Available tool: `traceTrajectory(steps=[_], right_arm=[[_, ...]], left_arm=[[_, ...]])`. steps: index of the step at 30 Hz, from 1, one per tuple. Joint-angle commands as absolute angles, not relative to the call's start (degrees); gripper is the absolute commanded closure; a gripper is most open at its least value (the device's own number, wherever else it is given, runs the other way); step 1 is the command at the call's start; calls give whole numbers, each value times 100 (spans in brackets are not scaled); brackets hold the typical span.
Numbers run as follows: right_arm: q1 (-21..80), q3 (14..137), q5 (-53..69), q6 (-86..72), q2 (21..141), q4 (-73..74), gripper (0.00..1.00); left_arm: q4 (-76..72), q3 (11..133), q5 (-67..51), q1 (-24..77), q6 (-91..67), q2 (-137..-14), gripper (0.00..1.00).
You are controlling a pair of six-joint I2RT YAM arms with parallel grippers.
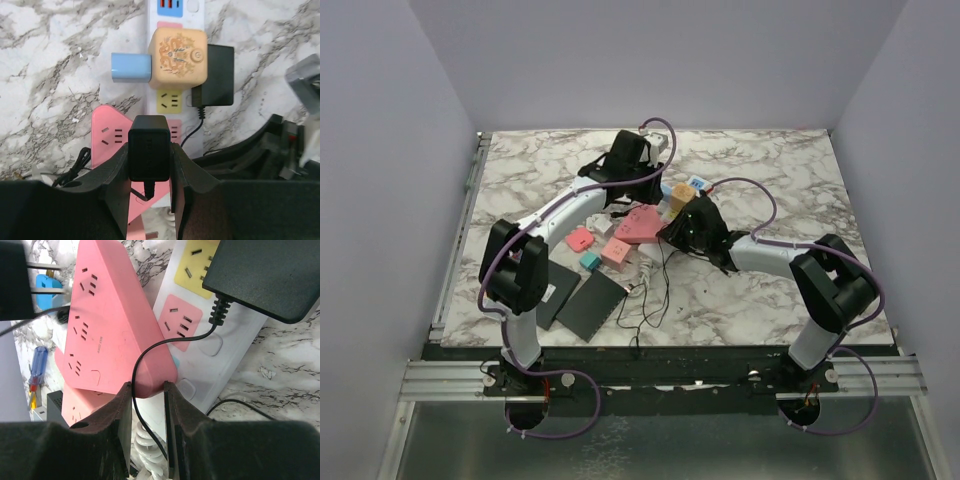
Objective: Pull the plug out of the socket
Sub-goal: Remove the plug from the socket, then place the plug at the center of the board.
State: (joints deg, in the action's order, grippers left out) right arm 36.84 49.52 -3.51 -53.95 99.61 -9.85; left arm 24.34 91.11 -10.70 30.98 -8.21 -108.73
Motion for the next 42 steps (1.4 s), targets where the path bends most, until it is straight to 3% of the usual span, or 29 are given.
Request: traceTrajectory(steps=[1,7,16,26,37,42], right_arm=[[3912,4245,-237,-4747,11030,1923,72],[3914,4271,-245,-4733,11037,1944,72],[3919,4294,-230,-4693,11048,1942,72],[3920,4303,-237,-4694,11065,1960,73],[3915,4327,-246,-4701,11092,1977,73],[3919,4334,-246,-4695,11099,1978,73]], left_arm=[[2020,9027,-1324,3053,-1020,-10169,100],[2006,8627,-1052,2578,-1026,-9379,100],[1931,7060,-1355,1354,-1110,-8502,100],[1976,6302,-1506,853,-1176,-8774,100],[2381,6478,-1793,729,-1221,-9401,78],[2454,6486,-1670,728,-1182,-9420,52]])
